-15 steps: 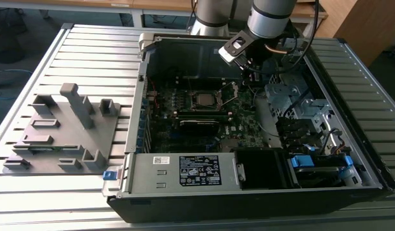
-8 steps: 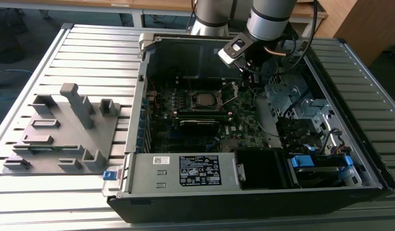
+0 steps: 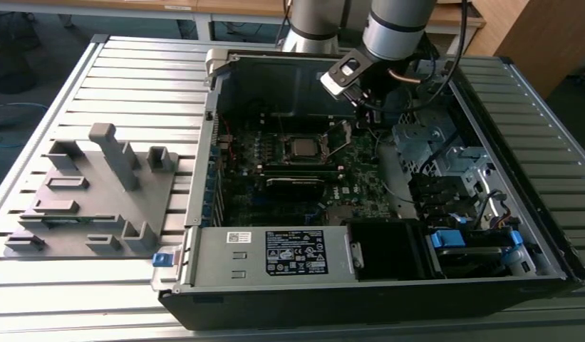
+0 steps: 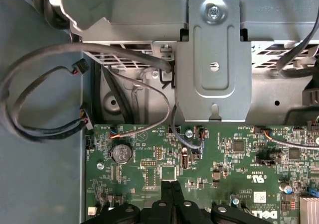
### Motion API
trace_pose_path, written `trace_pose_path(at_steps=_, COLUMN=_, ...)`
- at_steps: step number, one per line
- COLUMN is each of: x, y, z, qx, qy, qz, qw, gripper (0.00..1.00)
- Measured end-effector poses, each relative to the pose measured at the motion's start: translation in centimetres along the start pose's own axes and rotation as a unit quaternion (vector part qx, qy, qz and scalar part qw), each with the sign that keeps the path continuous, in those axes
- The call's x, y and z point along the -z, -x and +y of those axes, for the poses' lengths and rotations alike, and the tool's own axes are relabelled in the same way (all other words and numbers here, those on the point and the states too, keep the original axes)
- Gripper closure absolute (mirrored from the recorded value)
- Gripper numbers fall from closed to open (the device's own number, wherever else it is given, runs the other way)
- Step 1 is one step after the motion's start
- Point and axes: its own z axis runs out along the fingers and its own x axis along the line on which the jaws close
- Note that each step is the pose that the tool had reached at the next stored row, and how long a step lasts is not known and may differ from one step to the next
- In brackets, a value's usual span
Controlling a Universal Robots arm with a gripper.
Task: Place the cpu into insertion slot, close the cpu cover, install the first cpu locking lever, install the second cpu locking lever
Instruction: 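Close the cpu cover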
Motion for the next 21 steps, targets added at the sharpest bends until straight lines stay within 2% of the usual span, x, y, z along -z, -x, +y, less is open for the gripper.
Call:
trace_pose_path(at_steps=5, x=0.01, y=0.01, z=-0.79, qx=0.000, qy=0.0002, qz=0.0000, qw=1.0000, gripper=0.90)
trace_pose_path(at_steps=21, x=0.02, y=0.07, z=-4.59, qx=-0.002, qy=0.0026, qz=0.0001, qw=1.0000, gripper=0.90)
